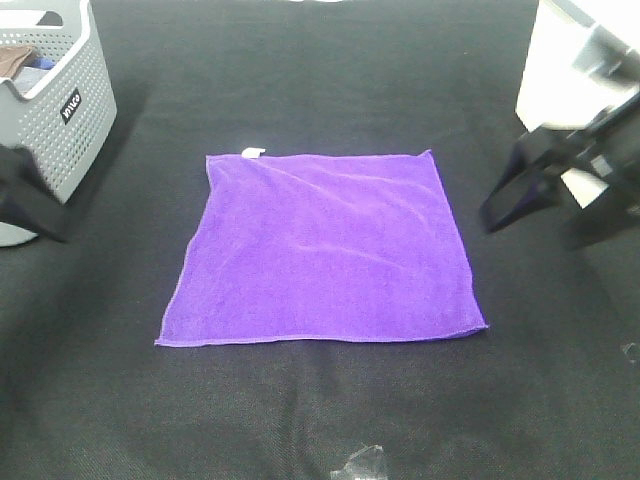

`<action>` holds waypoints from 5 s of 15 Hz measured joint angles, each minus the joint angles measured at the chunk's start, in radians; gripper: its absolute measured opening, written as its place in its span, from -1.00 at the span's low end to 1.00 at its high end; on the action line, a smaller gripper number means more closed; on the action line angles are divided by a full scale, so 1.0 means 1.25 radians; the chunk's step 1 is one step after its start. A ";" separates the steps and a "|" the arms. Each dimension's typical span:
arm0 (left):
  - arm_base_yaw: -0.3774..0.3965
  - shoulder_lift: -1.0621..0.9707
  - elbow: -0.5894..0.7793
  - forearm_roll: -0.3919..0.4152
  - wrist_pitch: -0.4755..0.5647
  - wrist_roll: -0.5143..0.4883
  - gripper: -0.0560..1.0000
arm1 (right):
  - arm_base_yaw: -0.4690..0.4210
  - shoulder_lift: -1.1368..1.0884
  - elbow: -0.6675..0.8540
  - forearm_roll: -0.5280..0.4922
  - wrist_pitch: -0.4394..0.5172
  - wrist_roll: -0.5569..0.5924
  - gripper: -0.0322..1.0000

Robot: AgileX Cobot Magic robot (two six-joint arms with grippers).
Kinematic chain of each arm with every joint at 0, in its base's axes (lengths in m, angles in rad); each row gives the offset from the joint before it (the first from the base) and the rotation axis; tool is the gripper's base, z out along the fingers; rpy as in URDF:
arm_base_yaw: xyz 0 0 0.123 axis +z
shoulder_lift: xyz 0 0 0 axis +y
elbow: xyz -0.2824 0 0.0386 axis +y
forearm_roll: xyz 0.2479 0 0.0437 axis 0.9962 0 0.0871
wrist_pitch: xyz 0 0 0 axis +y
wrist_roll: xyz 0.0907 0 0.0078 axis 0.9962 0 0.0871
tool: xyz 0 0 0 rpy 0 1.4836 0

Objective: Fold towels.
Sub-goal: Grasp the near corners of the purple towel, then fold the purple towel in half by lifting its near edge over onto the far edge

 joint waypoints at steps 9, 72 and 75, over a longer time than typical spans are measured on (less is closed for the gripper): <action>-0.059 0.221 -0.032 -0.084 -0.071 0.071 0.98 | -0.060 0.252 -0.001 0.052 -0.052 -0.127 0.87; -0.254 0.100 -0.069 0.113 -0.178 -0.230 -0.89 | 0.117 0.158 -0.104 0.079 -0.034 -0.016 -0.89; -0.252 0.180 -0.154 0.106 -0.233 -0.186 -0.89 | 0.117 0.269 -0.297 0.058 -0.032 0.001 -0.89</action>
